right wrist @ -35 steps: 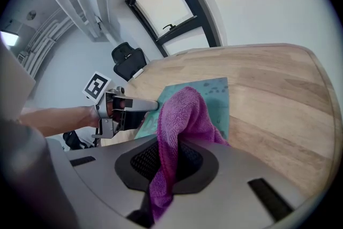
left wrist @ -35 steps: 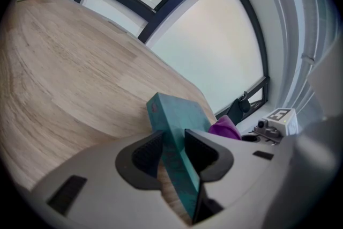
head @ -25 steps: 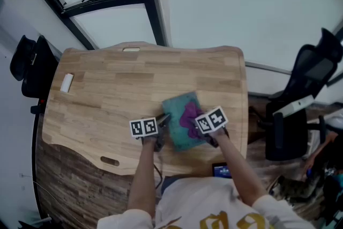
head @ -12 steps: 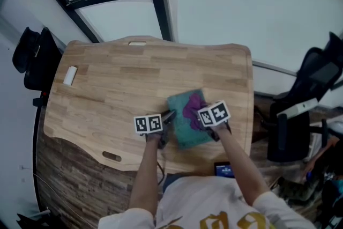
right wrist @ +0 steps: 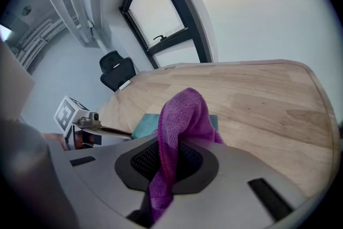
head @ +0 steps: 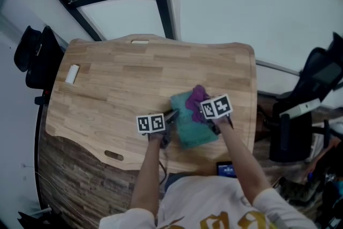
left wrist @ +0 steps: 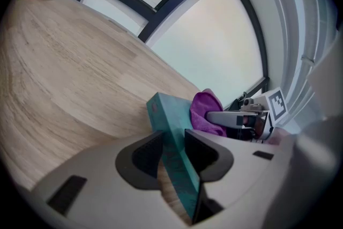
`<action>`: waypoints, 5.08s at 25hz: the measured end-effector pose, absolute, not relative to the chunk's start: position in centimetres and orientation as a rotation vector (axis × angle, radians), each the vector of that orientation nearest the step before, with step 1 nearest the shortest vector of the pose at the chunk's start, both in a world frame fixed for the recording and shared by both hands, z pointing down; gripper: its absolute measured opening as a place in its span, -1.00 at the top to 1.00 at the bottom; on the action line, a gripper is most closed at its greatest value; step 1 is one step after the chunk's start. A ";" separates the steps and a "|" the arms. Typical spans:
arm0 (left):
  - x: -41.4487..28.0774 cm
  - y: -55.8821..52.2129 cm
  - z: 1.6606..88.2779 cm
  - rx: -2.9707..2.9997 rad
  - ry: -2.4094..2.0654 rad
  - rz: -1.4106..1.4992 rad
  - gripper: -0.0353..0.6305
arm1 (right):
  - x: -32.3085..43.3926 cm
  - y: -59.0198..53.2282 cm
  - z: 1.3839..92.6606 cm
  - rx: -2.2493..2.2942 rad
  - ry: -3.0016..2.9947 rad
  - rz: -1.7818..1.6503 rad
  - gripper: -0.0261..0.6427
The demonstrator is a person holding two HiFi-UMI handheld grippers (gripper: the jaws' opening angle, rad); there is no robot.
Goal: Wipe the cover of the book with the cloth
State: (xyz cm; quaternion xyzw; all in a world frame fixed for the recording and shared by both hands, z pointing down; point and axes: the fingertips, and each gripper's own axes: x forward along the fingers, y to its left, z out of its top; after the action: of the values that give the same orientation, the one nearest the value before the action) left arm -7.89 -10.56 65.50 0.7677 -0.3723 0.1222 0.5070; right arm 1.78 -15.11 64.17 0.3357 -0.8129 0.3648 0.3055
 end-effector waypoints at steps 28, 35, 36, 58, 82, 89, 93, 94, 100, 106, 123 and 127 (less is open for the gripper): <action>-7.9 -10.5 65.4 1.847 -0.888 0.293 0.51 | 1.2 -16.2 64.1 0.974 -2.138 0.921 0.83; -7.9 -10.5 65.5 1.849 -0.890 0.295 0.51 | 0.6 -16.1 64.1 0.948 -2.129 0.891 0.83; -7.9 -10.5 65.5 1.849 -0.889 0.295 0.51 | 0.5 -16.0 64.1 0.940 -2.128 0.891 0.83; -7.8 -10.4 65.4 1.845 -0.889 0.297 0.51 | -4.4 -15.6 64.0 0.817 -2.173 0.833 0.83; -7.9 -10.5 65.5 1.844 -0.889 0.295 0.51 | -4.2 -13.2 64.1 0.712 -2.191 0.838 0.83; -7.9 -10.5 65.5 1.845 -0.891 0.294 0.51 | -3.9 -11.1 64.4 0.663 -2.186 0.850 0.83; -8.0 -10.5 65.5 1.841 -0.893 0.296 0.51 | -4.0 -10.3 64.4 0.657 -2.190 0.844 0.83; -8.0 -10.5 65.5 1.842 -0.894 0.296 0.51 | -4.0 -10.2 64.4 0.657 -2.191 0.843 0.83; -7.9 -10.5 65.6 1.848 -0.894 0.296 0.51 | -3.9 -9.7 64.4 0.652 -2.189 0.853 0.83; -7.9 -10.6 65.6 1.847 -0.893 0.295 0.51 | -4.2 -8.8 64.5 0.616 -2.186 0.880 0.83; -8.0 -10.6 65.6 1.849 -0.899 0.297 0.51 | -5.3 -5.8 64.6 0.514 -2.178 0.895 0.83; -8.0 -10.6 65.6 1.848 -0.900 0.298 0.51 | -5.4 -5.3 64.5 0.490 -2.177 0.910 0.83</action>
State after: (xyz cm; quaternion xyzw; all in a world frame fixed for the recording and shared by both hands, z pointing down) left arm -7.98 -10.63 65.57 0.7666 -0.3733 0.1237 0.5076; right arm -5.39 -5.34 64.54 0.1901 -0.8435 0.3526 0.3579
